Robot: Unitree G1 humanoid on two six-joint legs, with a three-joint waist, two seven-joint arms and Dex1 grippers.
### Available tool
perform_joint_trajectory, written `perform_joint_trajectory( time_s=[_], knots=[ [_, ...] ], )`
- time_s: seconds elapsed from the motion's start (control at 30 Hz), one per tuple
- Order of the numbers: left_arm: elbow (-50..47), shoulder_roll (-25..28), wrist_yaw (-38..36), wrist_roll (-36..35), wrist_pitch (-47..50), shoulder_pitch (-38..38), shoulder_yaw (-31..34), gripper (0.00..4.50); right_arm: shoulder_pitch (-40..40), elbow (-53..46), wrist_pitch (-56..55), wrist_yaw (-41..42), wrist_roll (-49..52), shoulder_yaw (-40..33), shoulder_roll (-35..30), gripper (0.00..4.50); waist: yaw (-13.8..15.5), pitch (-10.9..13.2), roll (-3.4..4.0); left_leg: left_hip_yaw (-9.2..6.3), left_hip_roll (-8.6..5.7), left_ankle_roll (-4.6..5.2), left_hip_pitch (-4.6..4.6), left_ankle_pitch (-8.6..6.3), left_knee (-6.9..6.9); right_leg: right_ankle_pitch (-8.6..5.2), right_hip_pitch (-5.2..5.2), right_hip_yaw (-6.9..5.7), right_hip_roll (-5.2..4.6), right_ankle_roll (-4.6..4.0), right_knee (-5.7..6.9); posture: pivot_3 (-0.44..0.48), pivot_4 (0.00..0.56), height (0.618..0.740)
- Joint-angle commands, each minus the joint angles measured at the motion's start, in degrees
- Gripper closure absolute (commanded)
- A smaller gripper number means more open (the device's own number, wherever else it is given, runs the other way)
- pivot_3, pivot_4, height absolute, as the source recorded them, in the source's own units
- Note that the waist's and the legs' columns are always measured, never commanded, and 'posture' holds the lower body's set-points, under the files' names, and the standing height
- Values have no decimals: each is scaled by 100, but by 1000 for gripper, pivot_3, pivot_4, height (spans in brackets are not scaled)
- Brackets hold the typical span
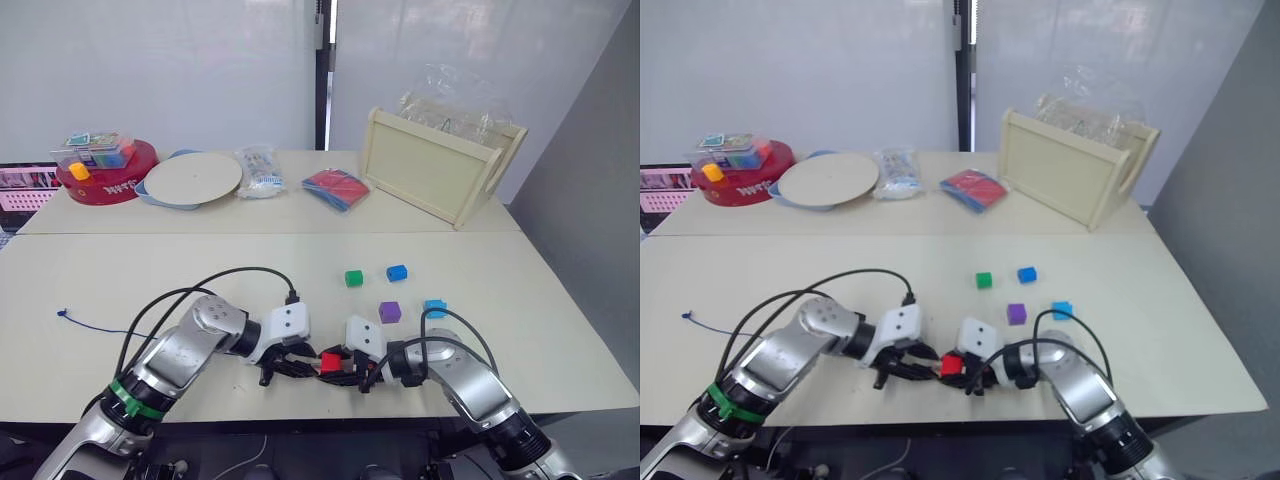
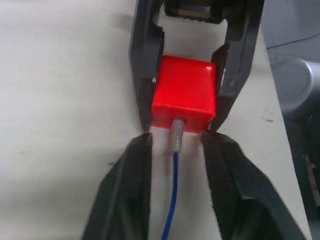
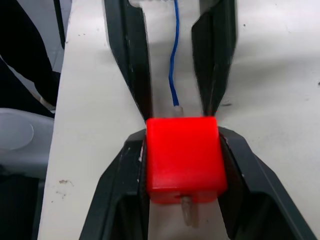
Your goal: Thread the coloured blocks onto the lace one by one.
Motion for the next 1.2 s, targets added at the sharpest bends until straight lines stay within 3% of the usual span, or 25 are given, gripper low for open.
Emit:
perform_joint_trajectory(
  time_s=[0.03, 0.23, 0.53, 0.83, 1.2],
  knots=[
    [-277, 322, -161, -351, -91, 205, 403, 1785, 56, 153, 13, -176, -60, 106, 60, 3314, -54, 1, -1, 0, 2, 0, 0, 0, -2, 0, -2, 0, 2, 0, 0, 0, 150, 740],
    [-78, 771, -14, -115, -768, 818, 517, 1785, -3, 241, 5, -184, -27, 47, 52, 3314, -96, 1, 1, 1, 7, 0, 0, 0, -10, 0, -6, 1, 4, -1, -2, 0, 150, 740],
    [600, 588, 309, 123, -1531, 1096, 438, 1785, 4, 209, -1, -178, 2, 28, 46, 3314, -69, 0, 1, 0, 7, 0, 2, 0, -9, 0, -4, 0, 4, -2, -1, 0, 150, 740],
    [721, 232, 370, 56, -2103, 1126, 399, 4479, 29, 139, -33, -181, 11, 2, 22, 3314, -58, 0, 1, 1, 6, 0, 4, 0, -10, 0, -2, 0, 3, -2, -2, 0, 150, 740],
    [466, -266, 359, -26, -1961, 672, 309, 4479, -17, 166, -28, -206, -16, 30, 63, 3314, -41, 1, -1, 1, 5, 0, -1, 0, -8, 0, -4, 0, 4, -2, -2, 0, 150, 740]
  ],
)
